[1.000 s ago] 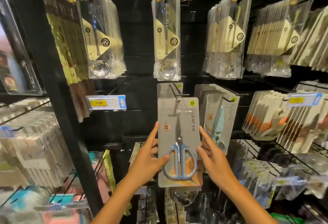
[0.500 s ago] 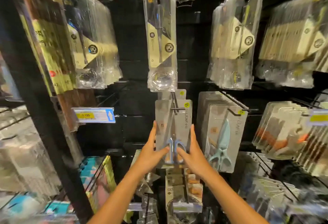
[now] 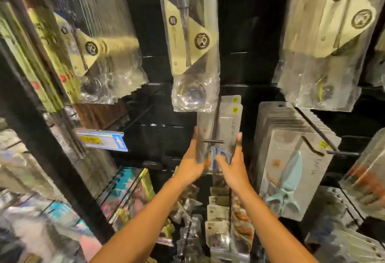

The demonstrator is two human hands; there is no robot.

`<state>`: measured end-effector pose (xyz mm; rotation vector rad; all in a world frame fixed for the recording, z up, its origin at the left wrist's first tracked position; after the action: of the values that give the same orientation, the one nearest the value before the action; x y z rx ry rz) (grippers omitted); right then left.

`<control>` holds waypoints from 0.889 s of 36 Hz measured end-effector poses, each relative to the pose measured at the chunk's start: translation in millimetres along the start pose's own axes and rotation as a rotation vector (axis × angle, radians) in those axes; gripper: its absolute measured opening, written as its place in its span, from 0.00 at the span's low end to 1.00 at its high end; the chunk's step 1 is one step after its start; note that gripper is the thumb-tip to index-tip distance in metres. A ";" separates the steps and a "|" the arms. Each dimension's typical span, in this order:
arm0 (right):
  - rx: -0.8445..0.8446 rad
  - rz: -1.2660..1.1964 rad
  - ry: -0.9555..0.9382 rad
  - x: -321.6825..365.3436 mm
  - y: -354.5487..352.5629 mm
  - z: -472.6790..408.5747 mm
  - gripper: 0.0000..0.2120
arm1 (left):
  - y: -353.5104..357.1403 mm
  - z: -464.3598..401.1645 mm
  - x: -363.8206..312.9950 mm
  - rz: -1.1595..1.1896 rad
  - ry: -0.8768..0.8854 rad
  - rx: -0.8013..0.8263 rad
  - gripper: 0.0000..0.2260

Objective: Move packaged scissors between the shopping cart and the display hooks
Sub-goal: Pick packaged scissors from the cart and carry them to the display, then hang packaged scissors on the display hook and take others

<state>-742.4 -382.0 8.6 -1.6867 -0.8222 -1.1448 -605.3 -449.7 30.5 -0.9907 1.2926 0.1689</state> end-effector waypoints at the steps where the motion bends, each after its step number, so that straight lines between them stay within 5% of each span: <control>1: -0.002 -0.006 0.018 -2.6 0.7 2.1 0.47 | 0.3 -0.5 5.9 -0.023 -0.013 -0.020 0.39; 7: 0.011 -0.015 0.087 -29.8 21.0 31.6 0.44 | 4.5 30.5 33.9 -0.139 -0.143 -0.069 0.36; 13: 0.151 0.034 0.041 -37.4 60.4 77.9 0.39 | 7.4 112.1 49.9 -0.374 -0.035 -0.032 0.32; 26: 0.962 0.275 -0.268 -4.2 208.2 193.6 0.27 | -20.3 354.0 84.7 -0.503 -0.194 -0.120 0.29; 32: 1.162 0.448 -0.386 16.9 278.3 239.9 0.29 | -25.7 473.1 135.8 -0.532 -0.411 -0.240 0.31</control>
<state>-412.9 -259.8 -100.0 -0.9773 -0.9875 0.0629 -204.4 -193.6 -98.3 -1.3884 0.6157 0.1090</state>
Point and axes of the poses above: each hand's wrist, its own z-axis away from the middle knuckle, its own y-axis out of the palm, x = y × z, the point moved 4 cm from there along -z, towards the middle knuckle, and after that the axes turned 15 degrees about x, right-handed, at the moved point
